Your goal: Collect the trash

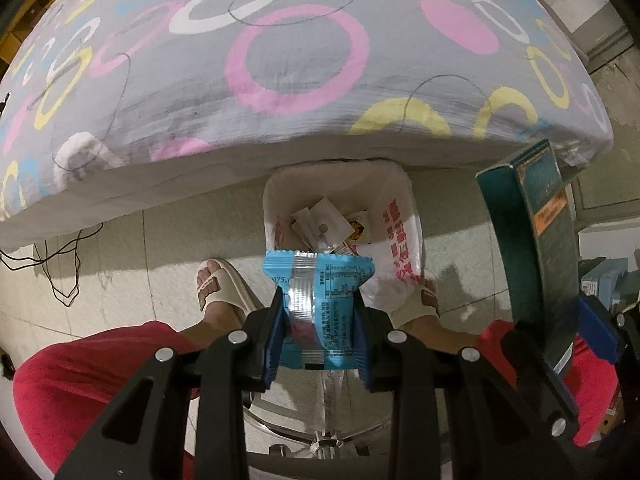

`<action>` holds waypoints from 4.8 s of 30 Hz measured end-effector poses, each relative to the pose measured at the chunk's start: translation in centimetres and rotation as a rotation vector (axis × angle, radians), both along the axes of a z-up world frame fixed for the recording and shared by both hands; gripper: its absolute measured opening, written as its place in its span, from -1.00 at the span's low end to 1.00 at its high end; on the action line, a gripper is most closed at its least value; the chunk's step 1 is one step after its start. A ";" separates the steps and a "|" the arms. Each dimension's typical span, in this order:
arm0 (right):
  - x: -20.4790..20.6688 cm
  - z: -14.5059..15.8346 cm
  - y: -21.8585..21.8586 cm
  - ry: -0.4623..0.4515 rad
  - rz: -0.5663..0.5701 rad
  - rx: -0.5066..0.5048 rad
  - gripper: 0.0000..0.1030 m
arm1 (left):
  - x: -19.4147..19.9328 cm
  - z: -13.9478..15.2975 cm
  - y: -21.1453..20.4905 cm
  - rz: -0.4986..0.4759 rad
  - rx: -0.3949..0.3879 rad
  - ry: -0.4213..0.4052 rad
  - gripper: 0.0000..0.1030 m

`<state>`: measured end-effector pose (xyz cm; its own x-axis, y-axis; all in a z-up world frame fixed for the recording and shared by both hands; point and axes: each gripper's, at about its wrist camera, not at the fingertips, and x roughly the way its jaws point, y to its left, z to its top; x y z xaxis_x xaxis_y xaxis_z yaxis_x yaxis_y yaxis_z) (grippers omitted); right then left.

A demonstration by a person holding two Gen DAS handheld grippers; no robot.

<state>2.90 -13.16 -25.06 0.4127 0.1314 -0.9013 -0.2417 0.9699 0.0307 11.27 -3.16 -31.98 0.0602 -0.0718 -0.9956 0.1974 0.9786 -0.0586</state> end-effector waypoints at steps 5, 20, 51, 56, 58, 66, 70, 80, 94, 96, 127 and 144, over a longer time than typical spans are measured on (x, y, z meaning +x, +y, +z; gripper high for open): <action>0.6 -1.3 0.1 0.028 -0.004 0.004 -0.31 | 0.5 -1.3 0.3 0.015 -0.003 0.031 -0.42; 2.2 -6.5 -0.4 0.112 -0.014 -0.002 -0.31 | 2.0 -6.2 0.6 0.058 0.012 0.125 -0.42; 6.3 -18.0 -1.7 0.292 -0.105 0.054 -0.31 | 3.8 -16.2 0.2 0.103 0.046 0.297 -0.42; 6.4 -18.6 -1.7 0.308 -0.108 0.059 -0.31 | 4.0 -17.0 0.0 0.101 0.051 0.314 -0.42; 6.5 -19.2 -1.8 0.313 -0.109 0.062 -0.31 | 4.1 -17.3 -0.1 0.101 0.053 0.322 -0.42; 6.9 -21.0 -1.9 0.334 -0.108 0.069 -0.31 | 4.5 -18.2 -0.6 0.110 0.056 0.340 -0.42; 7.1 -21.3 -2.0 0.338 -0.107 0.062 -0.31 | 4.7 -18.6 -0.7 0.117 0.055 0.341 -0.42; 7.5 -22.1 -1.5 0.360 -0.094 0.094 -0.31 | 5.4 -19.4 -0.5 0.144 0.052 0.361 -0.41; 8.1 -22.6 -2.1 0.360 -0.122 0.119 0.09 | 5.7 -19.7 -1.3 0.113 0.064 0.365 0.15; 8.2 -22.7 -2.1 0.359 -0.128 0.120 0.09 | 5.8 -19.6 -1.4 0.113 0.069 0.366 0.15; 5.4 -12.0 -5.6 0.184 -0.294 0.050 0.71 | 2.2 -9.9 0.3 0.053 0.113 0.137 0.53; 0.6 -1.8 -4.9 0.023 -0.297 0.044 0.72 | -2.1 1.2 0.4 0.051 0.082 -0.094 0.53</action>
<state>3.55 -18.08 -26.90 0.4189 0.0475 -0.9068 0.0532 0.9956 0.0767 9.21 -2.74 -30.83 0.1548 0.0151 -0.9878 0.1481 0.9882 0.0384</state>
